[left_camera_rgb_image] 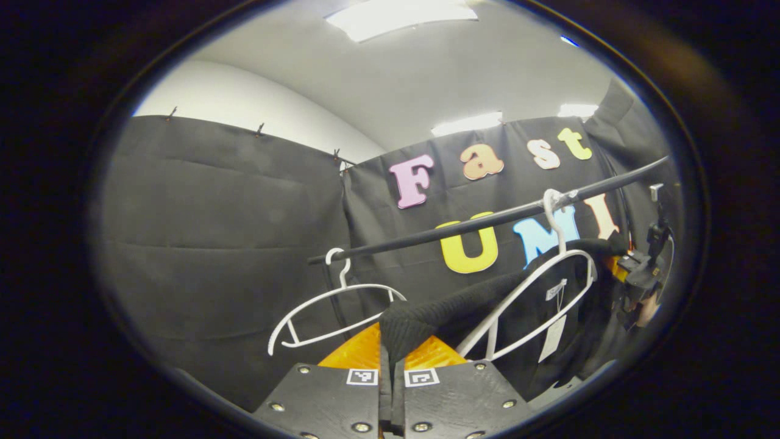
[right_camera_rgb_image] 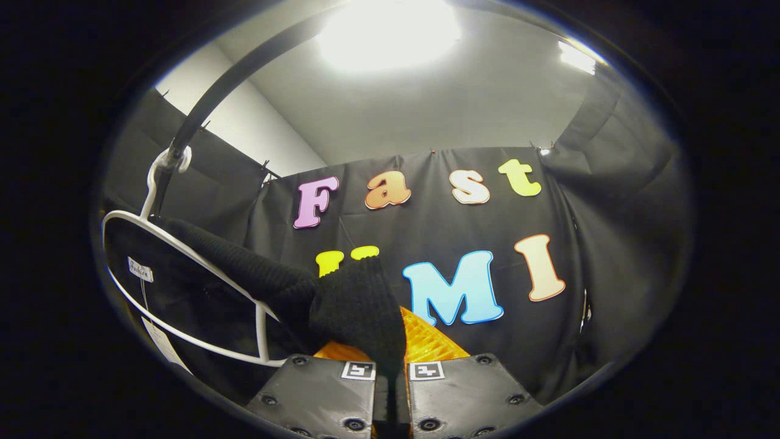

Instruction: Grasp the clothes on the hanger with both hands and then place them into the laundry hamper below.

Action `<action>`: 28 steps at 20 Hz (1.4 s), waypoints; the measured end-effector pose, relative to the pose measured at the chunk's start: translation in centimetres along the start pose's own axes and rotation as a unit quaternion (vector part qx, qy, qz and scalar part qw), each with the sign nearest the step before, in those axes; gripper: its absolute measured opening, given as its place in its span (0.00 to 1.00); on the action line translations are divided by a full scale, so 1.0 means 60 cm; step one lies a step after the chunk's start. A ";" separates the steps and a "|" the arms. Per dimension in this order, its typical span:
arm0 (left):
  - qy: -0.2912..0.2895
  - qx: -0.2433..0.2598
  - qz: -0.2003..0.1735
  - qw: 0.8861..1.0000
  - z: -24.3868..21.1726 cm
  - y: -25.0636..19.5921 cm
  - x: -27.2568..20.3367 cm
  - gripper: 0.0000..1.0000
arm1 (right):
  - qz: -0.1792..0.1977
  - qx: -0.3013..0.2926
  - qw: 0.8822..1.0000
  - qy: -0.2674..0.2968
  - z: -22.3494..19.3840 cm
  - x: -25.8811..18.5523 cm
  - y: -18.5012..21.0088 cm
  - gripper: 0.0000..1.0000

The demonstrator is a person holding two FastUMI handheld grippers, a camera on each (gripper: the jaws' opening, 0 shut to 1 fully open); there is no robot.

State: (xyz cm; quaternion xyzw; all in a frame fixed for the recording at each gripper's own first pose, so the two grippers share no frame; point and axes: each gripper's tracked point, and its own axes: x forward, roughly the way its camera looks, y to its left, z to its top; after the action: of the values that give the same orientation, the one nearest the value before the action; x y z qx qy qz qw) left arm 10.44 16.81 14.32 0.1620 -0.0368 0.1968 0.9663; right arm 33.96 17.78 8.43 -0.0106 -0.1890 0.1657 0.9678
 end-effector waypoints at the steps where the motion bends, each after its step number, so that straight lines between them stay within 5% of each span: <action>1: -0.001 -0.002 -0.007 1.000 -0.003 0.001 0.007 0.00 | 0.003 -0.004 1.000 0.000 -0.004 0.003 0.006 0.10; 8: 0.011 -0.076 -0.051 0.996 -0.072 0.017 0.039 0.02 | 0.028 -0.031 0.999 0.008 -0.045 0.021 0.023 0.10; 14: 0.037 -0.104 -0.053 0.992 -0.130 0.012 0.019 0.02 | 0.038 -0.042 0.998 0.024 -0.081 0.010 0.027 0.10; 21: 0.073 -0.126 -0.056 0.988 -0.188 -0.039 -0.004 0.01 | 0.029 -0.033 0.997 0.065 -0.131 0.007 0.006 0.02; 28: 0.106 -0.148 -0.055 0.982 -0.231 -0.111 -0.007 0.02 | 0.027 -0.019 0.995 0.096 -0.165 -0.017 -0.018 0.06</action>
State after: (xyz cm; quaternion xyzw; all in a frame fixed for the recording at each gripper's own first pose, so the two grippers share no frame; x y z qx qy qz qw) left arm 12.76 15.39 -0.83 -0.0026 0.0463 0.1522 0.9873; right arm 37.06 16.83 -1.06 -0.0504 -0.0979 0.1866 0.9762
